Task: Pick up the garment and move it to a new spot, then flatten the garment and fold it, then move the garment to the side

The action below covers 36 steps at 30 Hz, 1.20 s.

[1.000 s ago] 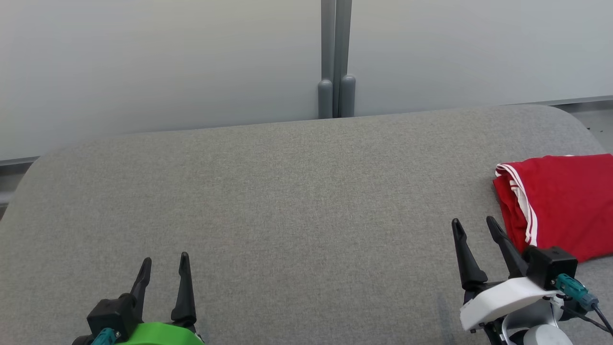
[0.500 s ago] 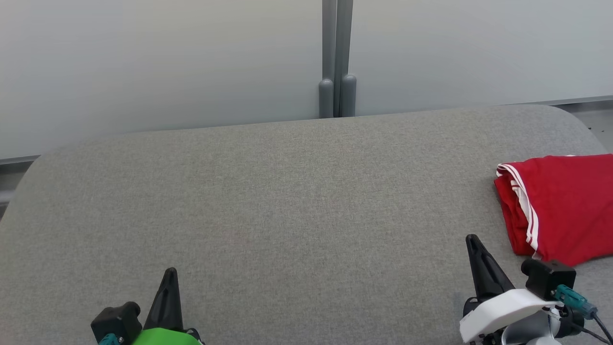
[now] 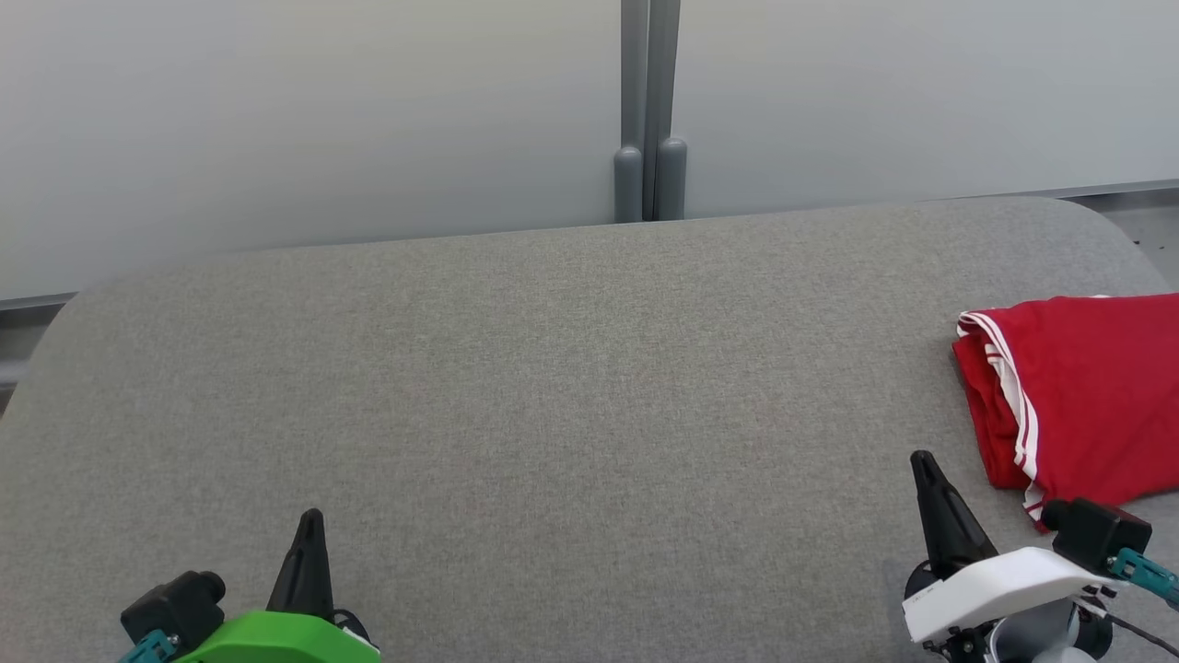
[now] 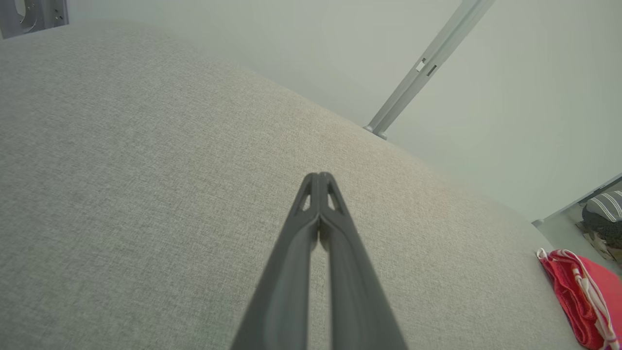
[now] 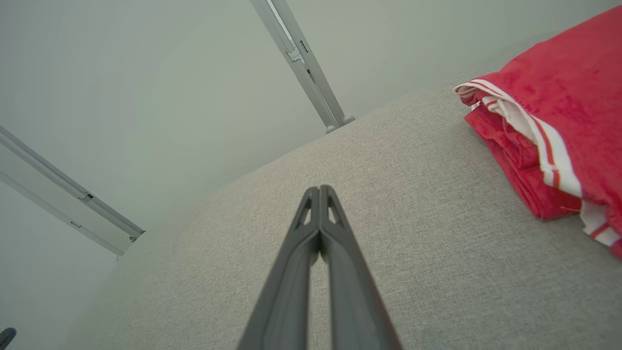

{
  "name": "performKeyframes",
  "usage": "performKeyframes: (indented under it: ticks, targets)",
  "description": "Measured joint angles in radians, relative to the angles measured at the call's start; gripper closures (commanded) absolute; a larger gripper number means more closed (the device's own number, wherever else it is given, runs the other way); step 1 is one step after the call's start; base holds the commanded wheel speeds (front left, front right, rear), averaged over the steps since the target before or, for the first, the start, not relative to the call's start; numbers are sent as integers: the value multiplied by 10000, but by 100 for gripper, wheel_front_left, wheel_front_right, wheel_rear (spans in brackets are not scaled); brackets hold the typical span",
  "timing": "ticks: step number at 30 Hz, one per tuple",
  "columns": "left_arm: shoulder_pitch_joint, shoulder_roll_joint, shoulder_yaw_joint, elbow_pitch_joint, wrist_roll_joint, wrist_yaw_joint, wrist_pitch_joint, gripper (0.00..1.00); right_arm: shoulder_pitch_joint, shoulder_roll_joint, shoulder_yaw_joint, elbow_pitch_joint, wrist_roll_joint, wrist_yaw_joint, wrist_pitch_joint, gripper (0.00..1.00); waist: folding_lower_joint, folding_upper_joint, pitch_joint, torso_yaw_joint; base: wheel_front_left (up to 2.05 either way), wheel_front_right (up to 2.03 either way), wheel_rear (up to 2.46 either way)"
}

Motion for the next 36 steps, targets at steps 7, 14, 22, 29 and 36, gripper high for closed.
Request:
performKeyframes:
  ticks: [7, 14, 22, 29, 36]
  targets:
    - [-1, -125, 391, -27, -836, -301, 261, 100, -38, -59, -36, 8, 1145, 0, 155, 100, 0, 0, 36, 7, 0, 0, 0]
    - [-2, -301, 742, -54, -1626, -552, 499, 100, -66, -113, -65, 15, 2184, 0, 265, 100, 0, 0, 71, 14, 0, 0, 0]
    - [-4, -462, 1149, -90, -2483, -869, 786, 100, -91, -167, -111, 25, 3419, -2, 414, 100, 0, 0, 117, 24, 0, 0, 0]
    - [-6, -614, 1448, -121, -3122, -1087, 972, 100, -102, -199, -150, 33, 4293, -2, 529, 100, 0, 1, 152, 30, 0, 0, 0]
    - [-9, -717, 1743, -148, -3724, -1302, 1174, 100, -145, -224, -196, 36, 5108, -2, 639, 100, 0, 1, 188, 37, 0, 0, 0]
